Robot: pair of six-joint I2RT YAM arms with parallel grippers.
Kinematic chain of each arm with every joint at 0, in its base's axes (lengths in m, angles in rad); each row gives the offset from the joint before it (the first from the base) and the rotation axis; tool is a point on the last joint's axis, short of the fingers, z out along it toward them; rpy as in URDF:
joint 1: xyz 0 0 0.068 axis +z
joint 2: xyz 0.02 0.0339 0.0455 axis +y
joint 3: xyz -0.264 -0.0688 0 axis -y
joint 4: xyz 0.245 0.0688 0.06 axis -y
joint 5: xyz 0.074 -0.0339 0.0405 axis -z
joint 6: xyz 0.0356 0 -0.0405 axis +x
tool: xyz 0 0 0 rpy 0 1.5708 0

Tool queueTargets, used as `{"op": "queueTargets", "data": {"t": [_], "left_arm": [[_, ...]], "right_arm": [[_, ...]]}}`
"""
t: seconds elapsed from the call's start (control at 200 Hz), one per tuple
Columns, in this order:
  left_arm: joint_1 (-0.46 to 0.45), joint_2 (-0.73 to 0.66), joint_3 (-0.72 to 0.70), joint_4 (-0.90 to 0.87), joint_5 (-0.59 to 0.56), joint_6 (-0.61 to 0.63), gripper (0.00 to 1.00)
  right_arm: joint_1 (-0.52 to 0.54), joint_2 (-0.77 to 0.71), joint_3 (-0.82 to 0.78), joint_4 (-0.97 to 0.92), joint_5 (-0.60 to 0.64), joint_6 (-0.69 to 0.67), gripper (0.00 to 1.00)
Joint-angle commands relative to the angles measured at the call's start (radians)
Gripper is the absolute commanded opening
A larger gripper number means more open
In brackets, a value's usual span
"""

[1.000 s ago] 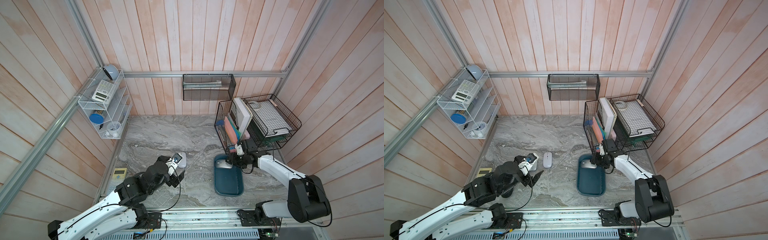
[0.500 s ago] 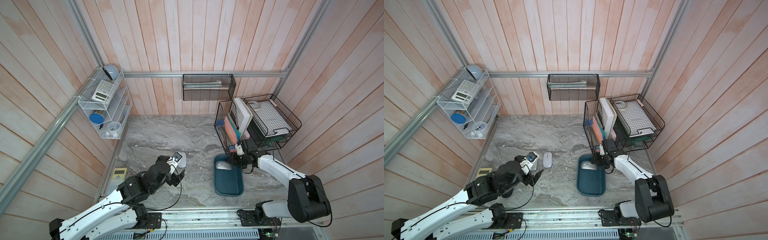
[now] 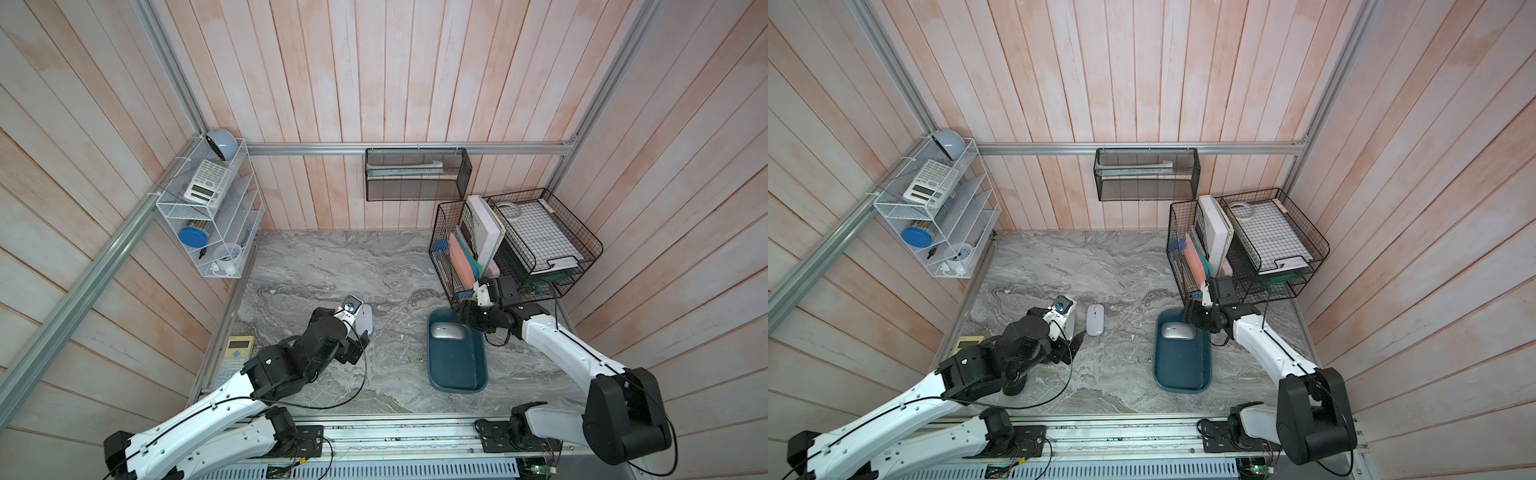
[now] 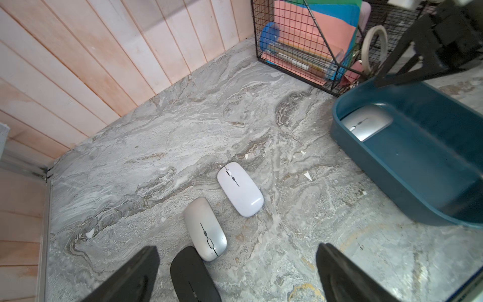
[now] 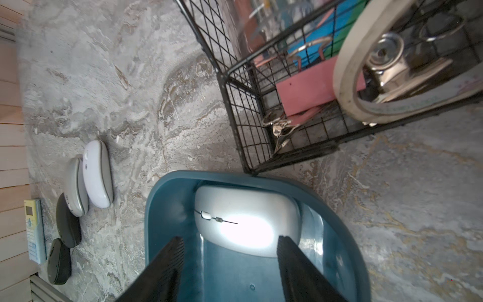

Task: Put the mouse in the storage box
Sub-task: Place the mouse in the storage box, then pick up the mouse from the center of the board.

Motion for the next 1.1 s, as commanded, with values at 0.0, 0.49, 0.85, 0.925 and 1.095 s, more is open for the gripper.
{"op": "queueTargets", "data": {"t": [0.0, 0.49, 0.85, 0.925, 1.095], "left_arm": [[0.032, 0.02, 0.057, -0.038, -0.052, -0.093, 1.0], [0.204, 0.124, 0.052, 0.002, 0.03, -0.522, 1.0], [0.215, 0.509, 0.01, 0.194, 0.125, -0.583, 0.97], [0.217, 0.592, 0.028, 0.227, 0.134, -0.58, 0.97], [0.216, 0.739, 0.089, 0.252, 0.139, -0.563, 0.95]], "right_arm": [[0.0, -0.048, -0.028, 0.03, -0.017, -0.006, 0.63], [0.036, -0.328, -0.136, 0.151, -0.003, -0.021, 0.63], [0.038, -0.381, -0.185, 0.208, 0.006, -0.001, 0.64], [0.039, -0.384, -0.19, 0.213, 0.019, 0.003, 0.64], [0.039, -0.384, -0.201, 0.229, 0.021, 0.008, 0.63]]}}
